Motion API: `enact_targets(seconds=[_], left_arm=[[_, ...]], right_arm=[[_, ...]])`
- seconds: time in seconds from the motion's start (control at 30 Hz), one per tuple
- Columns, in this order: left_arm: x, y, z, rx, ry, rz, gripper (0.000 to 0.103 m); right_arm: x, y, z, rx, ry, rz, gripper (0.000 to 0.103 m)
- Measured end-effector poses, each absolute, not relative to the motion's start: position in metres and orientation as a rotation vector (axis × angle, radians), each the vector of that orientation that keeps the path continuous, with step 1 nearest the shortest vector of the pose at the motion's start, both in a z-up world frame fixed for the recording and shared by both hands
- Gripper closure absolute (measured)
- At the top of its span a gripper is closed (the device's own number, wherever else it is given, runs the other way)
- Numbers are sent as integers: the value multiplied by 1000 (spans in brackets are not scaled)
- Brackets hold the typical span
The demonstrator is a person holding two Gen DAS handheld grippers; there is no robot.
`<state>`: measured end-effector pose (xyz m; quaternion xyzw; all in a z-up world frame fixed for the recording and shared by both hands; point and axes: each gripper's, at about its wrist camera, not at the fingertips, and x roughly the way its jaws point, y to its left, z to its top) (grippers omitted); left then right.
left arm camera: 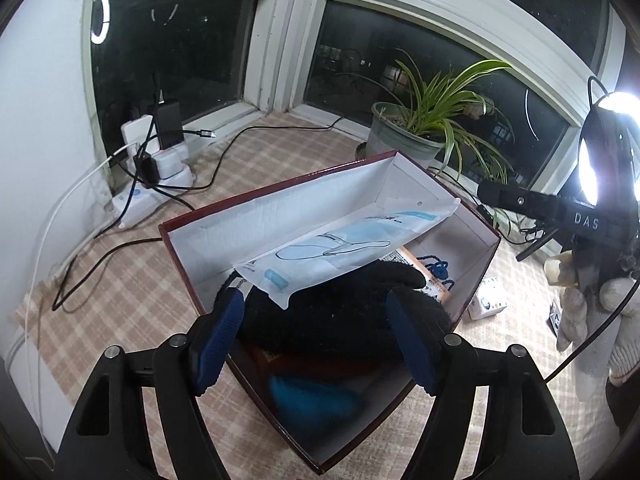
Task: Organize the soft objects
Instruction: 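Carry the cord and funnel into the box and open both grippers, then move both tools back from the box toward the items on the rug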
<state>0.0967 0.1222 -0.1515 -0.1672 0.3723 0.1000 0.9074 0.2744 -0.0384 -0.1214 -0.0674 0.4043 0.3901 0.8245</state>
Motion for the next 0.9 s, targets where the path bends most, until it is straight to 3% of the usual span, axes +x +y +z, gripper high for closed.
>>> enact_targets(seconds=[0.53,0.9], left_arm=[[98,109,-141,-342,742,173,29],[110,51,-126,-284,726,-13,29]], right_arm=[[277,-90,-105,-75,830,752,28],[256,-194,-107,64,821,635,28]])
